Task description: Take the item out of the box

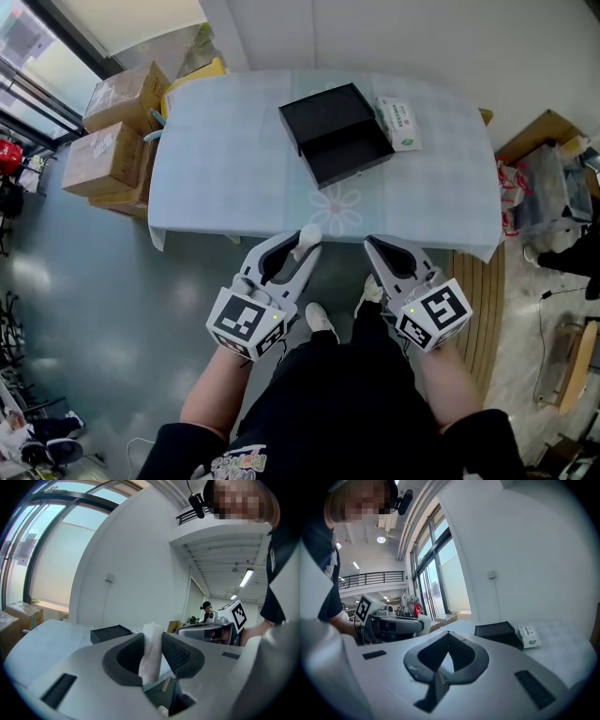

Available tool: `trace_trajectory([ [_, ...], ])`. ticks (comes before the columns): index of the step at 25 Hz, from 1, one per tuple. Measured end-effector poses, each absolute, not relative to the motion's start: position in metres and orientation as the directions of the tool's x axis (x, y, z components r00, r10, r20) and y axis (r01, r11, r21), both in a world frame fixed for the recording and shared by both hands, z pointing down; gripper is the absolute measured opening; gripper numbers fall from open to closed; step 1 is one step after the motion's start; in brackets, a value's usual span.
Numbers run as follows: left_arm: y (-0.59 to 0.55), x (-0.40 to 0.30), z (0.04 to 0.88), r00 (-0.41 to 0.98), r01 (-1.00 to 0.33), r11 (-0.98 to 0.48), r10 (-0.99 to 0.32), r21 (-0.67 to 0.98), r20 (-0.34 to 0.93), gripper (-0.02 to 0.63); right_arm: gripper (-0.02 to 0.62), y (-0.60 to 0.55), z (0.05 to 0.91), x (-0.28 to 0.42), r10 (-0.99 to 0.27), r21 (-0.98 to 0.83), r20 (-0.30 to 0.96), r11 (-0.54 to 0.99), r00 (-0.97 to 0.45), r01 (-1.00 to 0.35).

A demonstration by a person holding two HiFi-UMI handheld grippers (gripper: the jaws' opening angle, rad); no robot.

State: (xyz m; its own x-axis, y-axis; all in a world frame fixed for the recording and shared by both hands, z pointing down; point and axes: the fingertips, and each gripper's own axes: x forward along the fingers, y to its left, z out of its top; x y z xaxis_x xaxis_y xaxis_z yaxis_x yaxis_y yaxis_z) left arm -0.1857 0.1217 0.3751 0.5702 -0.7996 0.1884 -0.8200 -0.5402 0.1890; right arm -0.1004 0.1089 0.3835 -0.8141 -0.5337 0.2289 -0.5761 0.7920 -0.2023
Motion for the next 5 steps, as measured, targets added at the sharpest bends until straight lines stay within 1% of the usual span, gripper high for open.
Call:
trace_trajectory([
  [5, 0.1229, -0.1862, 0.3723, 0.567, -0.822, -0.538, -0.803, 0.187, 0.185, 0.124, 0.009, 0.1101, 0.3817, -0.1017, -0.530, -0.202, 0.223, 0.796, -0.818, -0.571],
])
